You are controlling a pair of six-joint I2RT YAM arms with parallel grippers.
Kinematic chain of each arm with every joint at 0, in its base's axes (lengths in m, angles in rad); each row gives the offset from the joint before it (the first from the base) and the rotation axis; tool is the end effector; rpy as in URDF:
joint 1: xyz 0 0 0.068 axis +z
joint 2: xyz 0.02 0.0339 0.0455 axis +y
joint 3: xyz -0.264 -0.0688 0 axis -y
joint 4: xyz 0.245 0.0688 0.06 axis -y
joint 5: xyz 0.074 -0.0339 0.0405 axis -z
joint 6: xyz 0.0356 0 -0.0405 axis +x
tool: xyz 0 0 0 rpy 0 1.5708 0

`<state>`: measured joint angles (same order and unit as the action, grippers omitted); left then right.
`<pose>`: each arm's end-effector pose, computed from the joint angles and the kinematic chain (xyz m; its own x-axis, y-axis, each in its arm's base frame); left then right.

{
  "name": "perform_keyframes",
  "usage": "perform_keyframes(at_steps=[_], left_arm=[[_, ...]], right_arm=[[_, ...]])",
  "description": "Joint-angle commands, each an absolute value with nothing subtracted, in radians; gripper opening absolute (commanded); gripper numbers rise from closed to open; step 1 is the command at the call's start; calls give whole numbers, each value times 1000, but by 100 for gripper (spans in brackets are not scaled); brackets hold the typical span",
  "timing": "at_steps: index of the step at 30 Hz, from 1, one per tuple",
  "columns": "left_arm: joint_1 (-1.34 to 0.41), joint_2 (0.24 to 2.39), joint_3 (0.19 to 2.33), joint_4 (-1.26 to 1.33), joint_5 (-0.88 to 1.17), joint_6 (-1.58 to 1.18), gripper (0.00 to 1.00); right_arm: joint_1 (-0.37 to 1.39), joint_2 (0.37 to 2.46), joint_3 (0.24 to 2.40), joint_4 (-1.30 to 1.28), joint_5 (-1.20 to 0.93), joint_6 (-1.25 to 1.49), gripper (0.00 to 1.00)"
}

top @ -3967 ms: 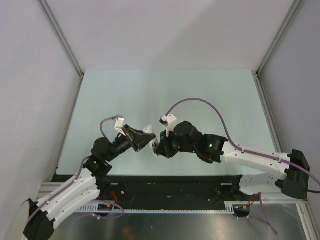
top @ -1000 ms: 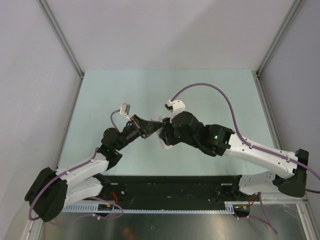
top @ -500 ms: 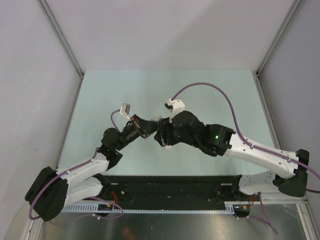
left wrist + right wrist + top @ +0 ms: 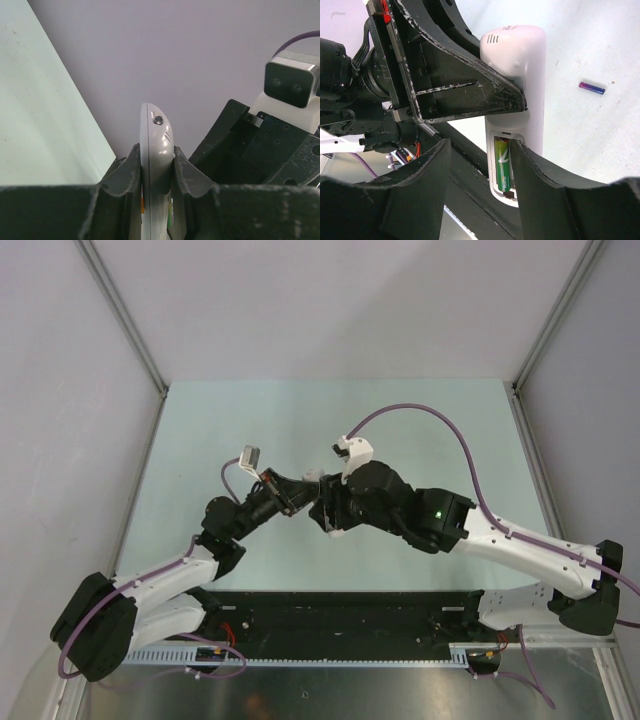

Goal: Load the batteries into the remote control

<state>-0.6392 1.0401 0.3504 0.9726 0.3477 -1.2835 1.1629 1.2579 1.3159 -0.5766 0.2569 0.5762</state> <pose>0.1667 -0.1390 0.2616 -0.7262 -0.5836 -0.3633 0.4482 -0.0012 -0.8939 0.1170 0.2480 0.3850 -0.6009 -0.0621 -0.7969 -0.5640 0.7395 0.3676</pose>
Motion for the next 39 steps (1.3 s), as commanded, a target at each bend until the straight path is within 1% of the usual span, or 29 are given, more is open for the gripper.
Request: perform_keyframes(at_steps=[1, 13, 20, 39], left_arm=[[-653, 1017, 385, 1114, 422, -1333, 0], [-643, 1029, 362, 1111, 390, -1361, 0], [-632, 1046, 367, 1098, 391, -1367, 0], [-609, 1060, 345, 1094, 390, -1370, 0]], right_arm=[[1147, 1243, 1341, -647, 373, 565, 56], [1150, 1305, 1382, -747, 426, 563, 57], [1163, 1321, 1390, -752, 468, 560, 58], [1167, 1329, 1416, -773, 497, 566, 59]])
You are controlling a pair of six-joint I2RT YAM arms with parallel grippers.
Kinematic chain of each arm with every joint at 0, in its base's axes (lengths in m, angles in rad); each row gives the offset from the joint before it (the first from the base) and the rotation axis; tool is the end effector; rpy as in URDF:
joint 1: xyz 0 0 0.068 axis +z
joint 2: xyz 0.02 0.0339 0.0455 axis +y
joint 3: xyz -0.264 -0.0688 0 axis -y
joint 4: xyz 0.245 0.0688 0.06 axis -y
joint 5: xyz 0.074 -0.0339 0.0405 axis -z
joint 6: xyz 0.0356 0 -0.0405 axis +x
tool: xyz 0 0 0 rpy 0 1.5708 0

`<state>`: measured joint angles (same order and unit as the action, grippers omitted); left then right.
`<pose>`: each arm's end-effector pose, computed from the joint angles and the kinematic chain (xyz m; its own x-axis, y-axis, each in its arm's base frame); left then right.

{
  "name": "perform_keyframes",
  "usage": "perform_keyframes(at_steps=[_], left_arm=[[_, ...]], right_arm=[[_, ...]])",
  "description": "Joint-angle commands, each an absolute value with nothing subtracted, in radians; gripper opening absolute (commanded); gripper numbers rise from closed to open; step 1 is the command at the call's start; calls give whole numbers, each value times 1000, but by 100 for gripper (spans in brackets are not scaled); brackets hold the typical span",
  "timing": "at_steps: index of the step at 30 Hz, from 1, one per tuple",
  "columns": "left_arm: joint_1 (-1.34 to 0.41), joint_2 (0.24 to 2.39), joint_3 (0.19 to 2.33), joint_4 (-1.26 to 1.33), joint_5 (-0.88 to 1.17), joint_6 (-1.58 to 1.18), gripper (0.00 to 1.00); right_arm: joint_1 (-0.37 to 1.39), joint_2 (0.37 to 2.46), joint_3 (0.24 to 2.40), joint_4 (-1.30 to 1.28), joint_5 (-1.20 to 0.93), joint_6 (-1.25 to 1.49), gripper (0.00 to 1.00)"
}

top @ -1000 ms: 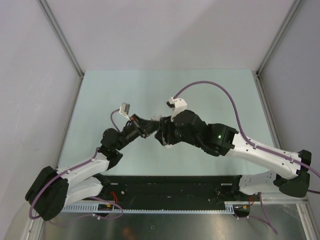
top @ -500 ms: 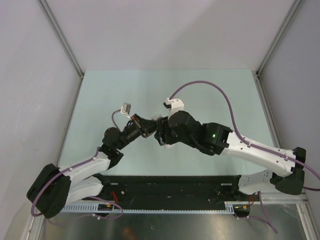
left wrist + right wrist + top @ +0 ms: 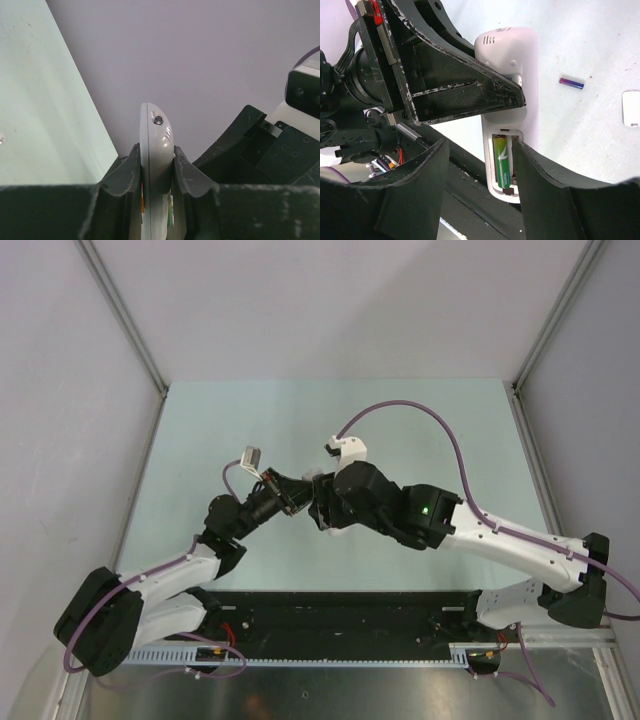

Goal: Load the batteries into the remote control

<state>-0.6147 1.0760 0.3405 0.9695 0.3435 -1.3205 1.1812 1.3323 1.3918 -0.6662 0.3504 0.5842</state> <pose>0.1738 -0.1373 0.2509 -0.7385 -0.5953 -0.3166 0.3843 0.0142 -0.9231 0.1203 0.2608 0.3832 -0.6008 -0.0993 -0.7932 -0.5160 0.8061 0.2898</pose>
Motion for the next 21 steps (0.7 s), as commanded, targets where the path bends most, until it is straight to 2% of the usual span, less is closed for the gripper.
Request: perform_keyframes(at_steps=[1, 17, 21], left_arm=[[-611, 1063, 344, 1094, 388, -1370, 0], [-607, 1066, 333, 1092, 397, -1371, 0], [-603, 1063, 327, 1094, 413, -1364, 0]], right_arm=[[1167, 1324, 1417, -770, 505, 566, 59], [1138, 1237, 1416, -773, 506, 589, 61], [1098, 1165, 1359, -700, 428, 580, 62]])
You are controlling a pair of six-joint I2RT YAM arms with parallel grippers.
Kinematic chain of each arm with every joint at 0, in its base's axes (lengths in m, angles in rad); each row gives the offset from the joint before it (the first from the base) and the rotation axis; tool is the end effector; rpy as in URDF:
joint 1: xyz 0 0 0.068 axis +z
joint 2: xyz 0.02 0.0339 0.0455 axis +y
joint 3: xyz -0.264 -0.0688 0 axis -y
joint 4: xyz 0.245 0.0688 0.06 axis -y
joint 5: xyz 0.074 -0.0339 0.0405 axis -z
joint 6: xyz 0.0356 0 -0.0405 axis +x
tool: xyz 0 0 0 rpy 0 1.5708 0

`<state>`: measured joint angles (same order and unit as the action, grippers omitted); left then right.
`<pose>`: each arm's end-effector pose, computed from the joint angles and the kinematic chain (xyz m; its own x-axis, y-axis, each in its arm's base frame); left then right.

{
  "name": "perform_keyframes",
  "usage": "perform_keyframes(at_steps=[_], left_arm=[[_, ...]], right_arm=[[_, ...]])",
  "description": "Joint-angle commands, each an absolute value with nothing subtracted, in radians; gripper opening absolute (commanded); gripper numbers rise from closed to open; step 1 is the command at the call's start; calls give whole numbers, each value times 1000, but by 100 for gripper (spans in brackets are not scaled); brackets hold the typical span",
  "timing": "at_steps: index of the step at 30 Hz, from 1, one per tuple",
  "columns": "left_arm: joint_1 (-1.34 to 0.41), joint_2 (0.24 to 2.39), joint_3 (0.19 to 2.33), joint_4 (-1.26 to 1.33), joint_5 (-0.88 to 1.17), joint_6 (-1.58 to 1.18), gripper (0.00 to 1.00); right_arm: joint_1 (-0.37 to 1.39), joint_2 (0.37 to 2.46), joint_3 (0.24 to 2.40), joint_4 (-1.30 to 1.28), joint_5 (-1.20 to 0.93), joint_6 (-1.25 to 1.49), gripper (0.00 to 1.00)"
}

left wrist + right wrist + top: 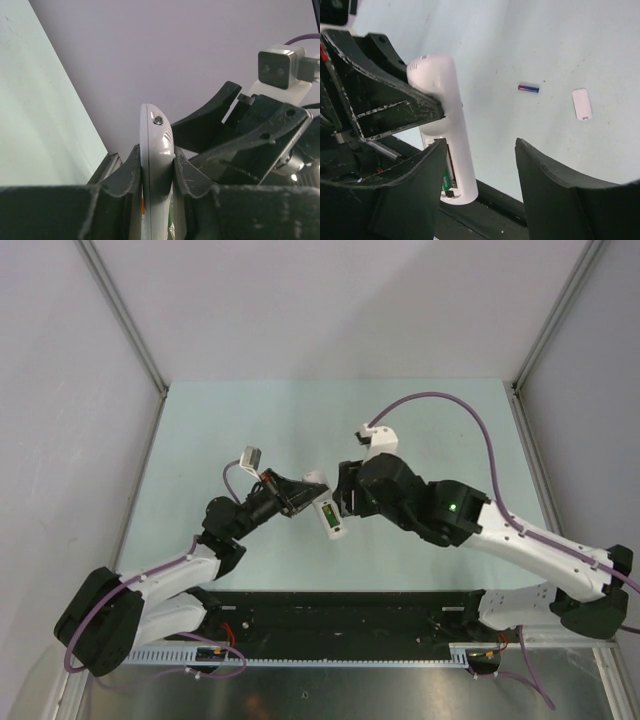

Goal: Load the batteries into the remote control

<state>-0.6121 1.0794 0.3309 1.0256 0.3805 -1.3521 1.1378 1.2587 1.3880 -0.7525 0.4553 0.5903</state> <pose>0.1714 -0.1365 0.2528 -0.7576 -0.5755 -0.3079 0.3977 -0.0331 -0.9169 0.1234 0.2296 0.3940 -0.5738 -0.0500 -0.8174 -0.4165 0.8772 0.2388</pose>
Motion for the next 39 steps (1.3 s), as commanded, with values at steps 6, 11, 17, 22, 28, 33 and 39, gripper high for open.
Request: perform_keyframes(at_steps=[6, 11, 17, 22, 28, 33, 39], left_arm=[[-601, 1074, 311, 1092, 419, -1370, 0], [-592, 1046, 313, 1095, 469, -1361, 0], [-583, 1022, 316, 1140, 541, -1364, 0], [-581, 1014, 319, 1149, 540, -1367, 0], [-581, 1003, 318, 1154, 546, -1367, 0], [-581, 993, 322, 1155, 551, -1370, 0], [-580, 980, 327, 1160, 551, -1374, 0]], right_arm=[[1051, 1135, 1302, -620, 296, 583, 64], [910, 1039, 1140, -445, 28, 615, 65], [784, 992, 993, -278, -313, 672, 64], [811, 993, 959, -213, -336, 679, 64], [801, 992, 917, -128, -428, 715, 65], [811, 1012, 881, -63, -506, 739, 65], [818, 1029, 853, -29, -509, 747, 60]])
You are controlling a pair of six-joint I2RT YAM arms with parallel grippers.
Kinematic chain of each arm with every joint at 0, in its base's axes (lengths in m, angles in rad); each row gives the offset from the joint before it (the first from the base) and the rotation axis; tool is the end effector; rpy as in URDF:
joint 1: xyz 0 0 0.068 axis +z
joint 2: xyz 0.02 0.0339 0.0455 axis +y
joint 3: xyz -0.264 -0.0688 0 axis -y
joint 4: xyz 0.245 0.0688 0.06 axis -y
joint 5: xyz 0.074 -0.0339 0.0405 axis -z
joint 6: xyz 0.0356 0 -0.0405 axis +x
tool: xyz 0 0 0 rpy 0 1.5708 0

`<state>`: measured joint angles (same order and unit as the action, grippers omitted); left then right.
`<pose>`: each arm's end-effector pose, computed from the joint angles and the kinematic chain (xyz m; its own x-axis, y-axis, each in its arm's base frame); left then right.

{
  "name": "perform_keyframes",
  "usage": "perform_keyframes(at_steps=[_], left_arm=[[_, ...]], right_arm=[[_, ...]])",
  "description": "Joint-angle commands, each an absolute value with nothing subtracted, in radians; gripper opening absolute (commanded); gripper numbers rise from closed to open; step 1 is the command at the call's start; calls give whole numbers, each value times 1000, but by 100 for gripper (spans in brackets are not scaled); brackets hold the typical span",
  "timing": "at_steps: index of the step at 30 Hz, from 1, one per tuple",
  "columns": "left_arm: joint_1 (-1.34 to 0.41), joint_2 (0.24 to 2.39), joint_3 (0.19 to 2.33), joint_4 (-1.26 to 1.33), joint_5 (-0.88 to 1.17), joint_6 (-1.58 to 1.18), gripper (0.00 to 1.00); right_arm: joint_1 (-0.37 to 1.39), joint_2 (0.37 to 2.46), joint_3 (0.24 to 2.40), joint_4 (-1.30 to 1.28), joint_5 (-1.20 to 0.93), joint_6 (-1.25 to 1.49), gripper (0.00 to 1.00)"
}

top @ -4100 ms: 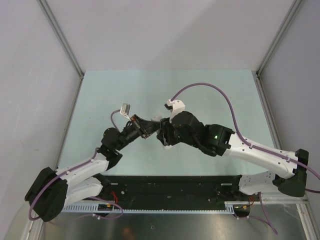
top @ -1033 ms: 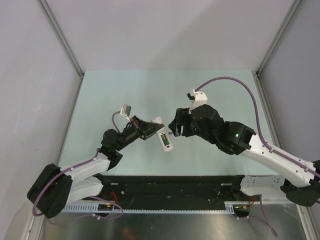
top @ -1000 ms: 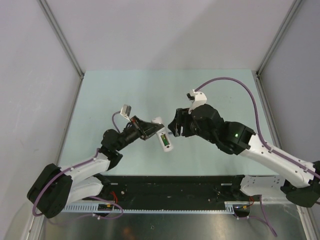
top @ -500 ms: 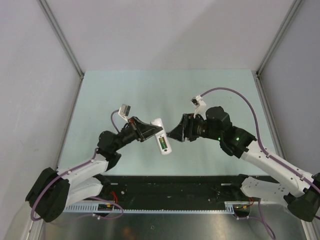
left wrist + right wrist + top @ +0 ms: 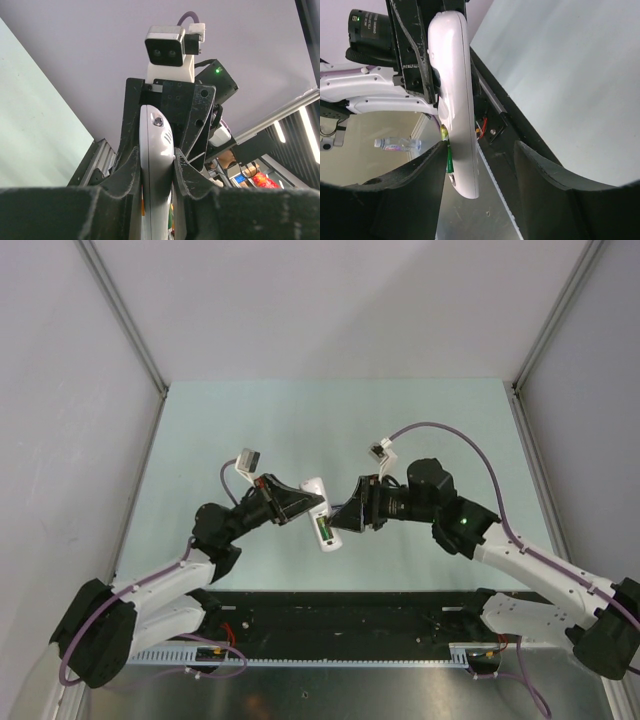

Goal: Load the batteries into the remote control

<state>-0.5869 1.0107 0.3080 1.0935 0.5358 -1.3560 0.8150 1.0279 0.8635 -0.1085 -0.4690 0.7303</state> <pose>0.1583 -0.1271 0.2645 -0.7816 -0.4891 -0.3871 0.4952 -0.1092 -0.8619 0.1508 0.1835 0.3301 -0.7699 0.0507 -0.6361 -0.5827 0.3507 0.7332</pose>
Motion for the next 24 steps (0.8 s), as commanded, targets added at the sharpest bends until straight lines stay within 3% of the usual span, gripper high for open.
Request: perform_keyframes(at_steps=[1, 24], left_arm=[[-581, 979, 327, 1161, 551, -1376, 0], [-580, 963, 308, 1174, 545, -1381, 0]], right_arm=[[819, 1031, 851, -15, -515, 755, 59], [827, 1048, 815, 69, -535, 808, 60]])
